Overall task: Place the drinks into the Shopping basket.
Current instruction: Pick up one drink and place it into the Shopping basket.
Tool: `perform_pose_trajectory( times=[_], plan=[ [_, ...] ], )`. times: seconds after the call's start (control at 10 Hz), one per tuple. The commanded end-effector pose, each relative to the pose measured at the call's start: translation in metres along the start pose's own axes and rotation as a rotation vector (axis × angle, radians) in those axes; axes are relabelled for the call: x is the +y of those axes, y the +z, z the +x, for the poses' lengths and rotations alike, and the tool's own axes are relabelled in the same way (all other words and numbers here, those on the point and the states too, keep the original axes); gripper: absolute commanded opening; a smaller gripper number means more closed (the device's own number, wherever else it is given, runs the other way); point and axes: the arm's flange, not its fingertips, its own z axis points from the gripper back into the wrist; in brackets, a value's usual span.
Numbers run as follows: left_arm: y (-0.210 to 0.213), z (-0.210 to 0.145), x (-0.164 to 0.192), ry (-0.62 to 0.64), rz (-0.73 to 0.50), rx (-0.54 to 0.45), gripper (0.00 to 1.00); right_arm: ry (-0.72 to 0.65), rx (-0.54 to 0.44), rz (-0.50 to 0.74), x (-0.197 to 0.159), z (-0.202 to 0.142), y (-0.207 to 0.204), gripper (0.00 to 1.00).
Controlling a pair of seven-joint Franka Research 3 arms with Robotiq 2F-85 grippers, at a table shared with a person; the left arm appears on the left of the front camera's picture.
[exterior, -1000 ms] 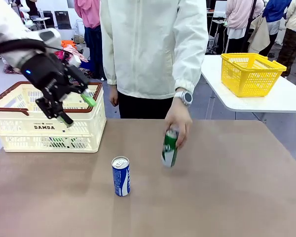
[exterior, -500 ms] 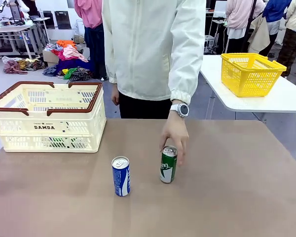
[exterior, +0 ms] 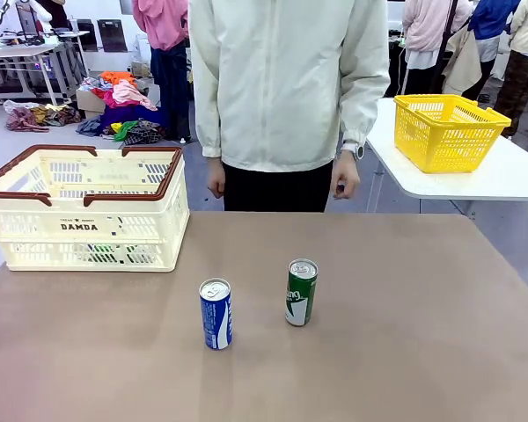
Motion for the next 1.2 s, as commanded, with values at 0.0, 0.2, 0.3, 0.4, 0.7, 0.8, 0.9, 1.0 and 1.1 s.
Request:
perform_pose_trajectory(
  times=[0.0,0.2,0.3,0.4,0.7,0.8,0.9,1.0,1.1],
  plan=[
    [-0.068,-0.019,-0.069,-0.134,0.209,-0.003,1.00,-0.017,0.002,0.011,0.006,-0.002,0.001,1.00],
    [-0.156,-0.037,-0.140,-0.232,0.372,0.128,1.00,-0.017,0.002,0.011,0.006,-0.002,0.001,1.00],
    [-0.197,-0.040,-0.165,-0.230,0.440,0.143,1.00,-0.017,0.002,0.011,0.006,-0.002,0.001,1.00],
    [-0.236,-0.038,-0.185,-0.261,0.535,0.132,1.00,-0.017,0.002,0.011,0.006,-0.002,0.001,1.00],
    [-0.355,-0.033,-0.210,-0.348,0.769,0.158,1.00,-0.017,0.002,0.011,0.006,-0.002,0.001,1.00],
    [-0.386,-0.035,-0.209,-0.362,0.822,0.165,1.00,-0.017,0.002,0.011,0.006,-0.002,0.001,1.00],
    [-0.409,-0.039,-0.207,-0.368,0.843,0.148,1.00,-0.017,0.002,0.011,0.006,-0.002,0.001,1.00],
    [-0.429,-0.042,-0.204,-0.397,0.867,0.131,1.00,-0.017,0.002,0.011,0.006,-0.002,0.001,1.00],
    [-0.443,-0.042,-0.198,-0.411,0.893,0.120,1.00,-0.017,0.002,0.011,0.006,-0.002,0.001,1.00]
  ],
)
